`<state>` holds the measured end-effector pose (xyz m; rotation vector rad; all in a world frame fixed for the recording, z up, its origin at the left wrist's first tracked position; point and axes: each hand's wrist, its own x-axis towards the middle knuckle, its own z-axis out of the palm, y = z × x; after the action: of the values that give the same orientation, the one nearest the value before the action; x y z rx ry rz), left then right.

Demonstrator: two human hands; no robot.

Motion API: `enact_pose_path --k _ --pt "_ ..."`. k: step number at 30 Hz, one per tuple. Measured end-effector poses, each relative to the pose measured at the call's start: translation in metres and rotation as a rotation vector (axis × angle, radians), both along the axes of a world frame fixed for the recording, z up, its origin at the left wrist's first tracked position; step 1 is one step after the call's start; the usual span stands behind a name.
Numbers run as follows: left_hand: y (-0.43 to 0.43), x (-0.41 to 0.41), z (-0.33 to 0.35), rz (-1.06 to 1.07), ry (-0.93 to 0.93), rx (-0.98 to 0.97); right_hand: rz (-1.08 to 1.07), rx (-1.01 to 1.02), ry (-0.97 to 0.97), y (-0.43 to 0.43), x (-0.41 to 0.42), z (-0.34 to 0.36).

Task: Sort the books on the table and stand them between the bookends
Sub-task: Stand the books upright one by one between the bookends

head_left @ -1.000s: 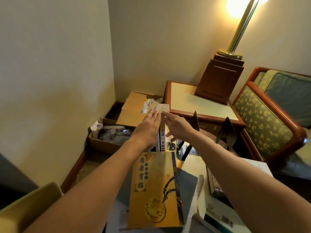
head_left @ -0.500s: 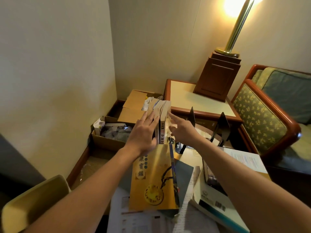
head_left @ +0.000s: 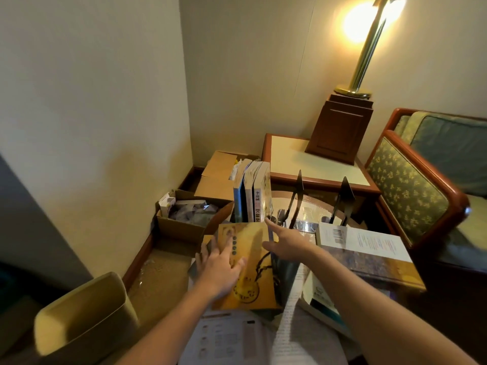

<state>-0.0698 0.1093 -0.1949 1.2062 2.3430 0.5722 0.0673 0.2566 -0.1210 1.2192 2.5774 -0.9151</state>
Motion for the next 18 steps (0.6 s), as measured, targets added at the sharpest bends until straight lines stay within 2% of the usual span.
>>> enact_pose_path --k 4,8,13,18 --pt "-0.005 0.005 -0.009 -0.003 0.016 0.003 -0.02 0.02 0.037 -0.009 0.002 -0.014" --pt "-0.008 0.008 -0.003 -0.043 -0.018 0.011 -0.088 0.011 0.176 -0.013 0.006 -0.015" --pt "-0.007 0.019 0.008 -0.118 -0.057 0.025 -0.203 -0.211 0.486 -0.015 0.022 0.004" --pt "0.003 0.03 0.016 -0.214 -0.075 0.047 -0.266 -0.218 0.483 -0.009 0.043 0.019"
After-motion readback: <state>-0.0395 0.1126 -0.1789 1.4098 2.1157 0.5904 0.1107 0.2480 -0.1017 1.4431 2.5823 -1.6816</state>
